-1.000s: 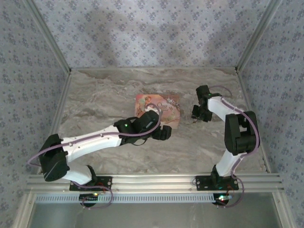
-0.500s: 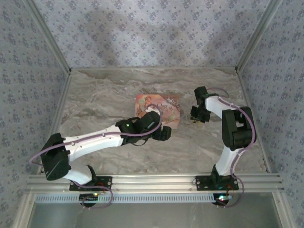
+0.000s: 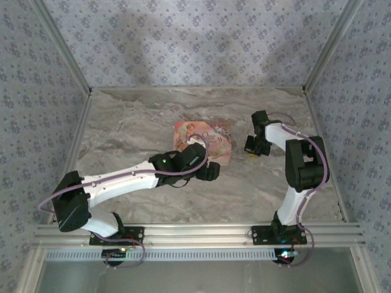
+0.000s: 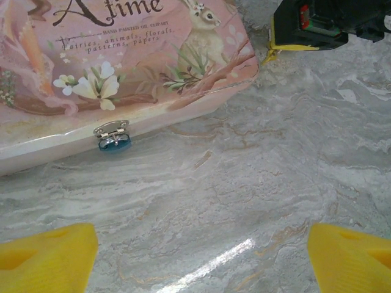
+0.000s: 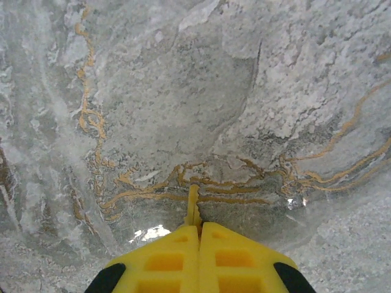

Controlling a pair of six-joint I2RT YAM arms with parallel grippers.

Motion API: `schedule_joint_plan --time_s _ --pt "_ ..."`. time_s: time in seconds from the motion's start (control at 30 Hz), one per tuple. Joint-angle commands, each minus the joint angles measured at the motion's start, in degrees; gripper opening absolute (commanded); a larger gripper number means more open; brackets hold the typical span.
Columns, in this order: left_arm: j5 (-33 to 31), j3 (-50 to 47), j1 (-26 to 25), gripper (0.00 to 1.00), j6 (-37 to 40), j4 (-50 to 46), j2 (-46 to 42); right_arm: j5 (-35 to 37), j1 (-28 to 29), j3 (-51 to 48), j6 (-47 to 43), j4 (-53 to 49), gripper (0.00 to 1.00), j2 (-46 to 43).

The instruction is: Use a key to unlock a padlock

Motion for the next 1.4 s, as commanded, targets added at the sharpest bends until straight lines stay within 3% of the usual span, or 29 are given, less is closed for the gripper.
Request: schedule_joint_plan --time_s 0.0,0.47,0.87,0.97,1.13,1.37 --pt "-1.57 -1.07 -0.32 0.89 -0.59 -0.28 -1.50 -1.87 0.06 -3.02 -0.16 2.18 0.00 -0.24" --pt "-3.06 -2.96 2.73 0.89 -0.58 -0.22 -7.02 -4.84 -0.52 -5.57 -0.94 3.16 0.00 -20.57" --pt "5.17 -0.74 10.88 0.89 0.80 3.05 -14.17 -17.14 1.45 -2.44 -0.96 2.74 0.00 -40.50" --pt "8.19 0.74 12.63 0.87 0.80 4.29 -15.07 -18.97 4.40 -1.38 -2.76 4.31 0.00 -44.33" --pt "13.02 5.60 13.38 0.81 1.09 5.23 -14.11 -15.27 12.28 -0.32 -5.87 6.04 0.00 -48.35" --pt "20.48 6.95 13.10 0.71 -3.29 15.36 -12.38 -8.34 22.44 -0.31 -7.52 7.54 0.00 -49.30"
